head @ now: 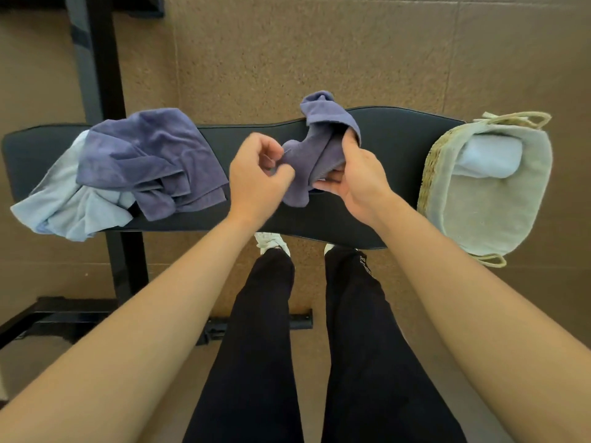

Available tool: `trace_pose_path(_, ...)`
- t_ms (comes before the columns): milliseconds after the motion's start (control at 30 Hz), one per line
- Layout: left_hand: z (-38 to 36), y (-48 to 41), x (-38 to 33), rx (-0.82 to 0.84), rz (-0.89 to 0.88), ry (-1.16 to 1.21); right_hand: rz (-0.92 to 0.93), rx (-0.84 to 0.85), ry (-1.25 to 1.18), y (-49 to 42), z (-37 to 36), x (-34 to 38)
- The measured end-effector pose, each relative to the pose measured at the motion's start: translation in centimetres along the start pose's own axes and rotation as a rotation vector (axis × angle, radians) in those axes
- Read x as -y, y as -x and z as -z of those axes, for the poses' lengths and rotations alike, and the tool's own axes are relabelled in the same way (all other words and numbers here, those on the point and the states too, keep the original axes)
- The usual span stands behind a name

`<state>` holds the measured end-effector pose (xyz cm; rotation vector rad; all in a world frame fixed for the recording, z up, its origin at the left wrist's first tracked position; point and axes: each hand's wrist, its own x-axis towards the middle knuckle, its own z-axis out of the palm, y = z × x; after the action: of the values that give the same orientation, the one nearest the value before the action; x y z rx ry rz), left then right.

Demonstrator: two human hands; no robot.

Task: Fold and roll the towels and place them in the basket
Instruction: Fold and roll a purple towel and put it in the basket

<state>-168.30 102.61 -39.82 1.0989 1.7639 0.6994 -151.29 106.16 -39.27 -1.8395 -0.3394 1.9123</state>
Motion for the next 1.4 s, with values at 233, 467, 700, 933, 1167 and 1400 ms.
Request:
trace_pose_path(233,-3.7,0.8,0.9,0.214,-0.075,-0.147,0.068,0.014,0.085,0.7,2.9,0.7)
trace_pose_path(467,-0.4,-2.4,2.3,-0.284,0.056,-0.427,0.042,-0.191,-0.24,0.1,6.7,1.9)
trace_pose_path(700,-7.0,0.7,-0.6,0.249,-0.036,-0.294,0.02,-0.006,-0.372,0.8,5.8,1.4)
trace_pose_path(933,-6.3,0.0,2.0,0.193,0.171,-0.476,0.079,-0.021,-0.587,0.5,8.0,2.3)
trace_pose_path(1167,1.3,-4.7,0.5,-0.144,0.137,-0.572,0.136,-0.089,-0.673,-0.9,8.4,5.1)
trace_pose_path(1400,7.7,-7.6,-4.2,-0.44,-0.024,-0.474,0.201,-0.108,-0.712,0.5,7.7,9.3)
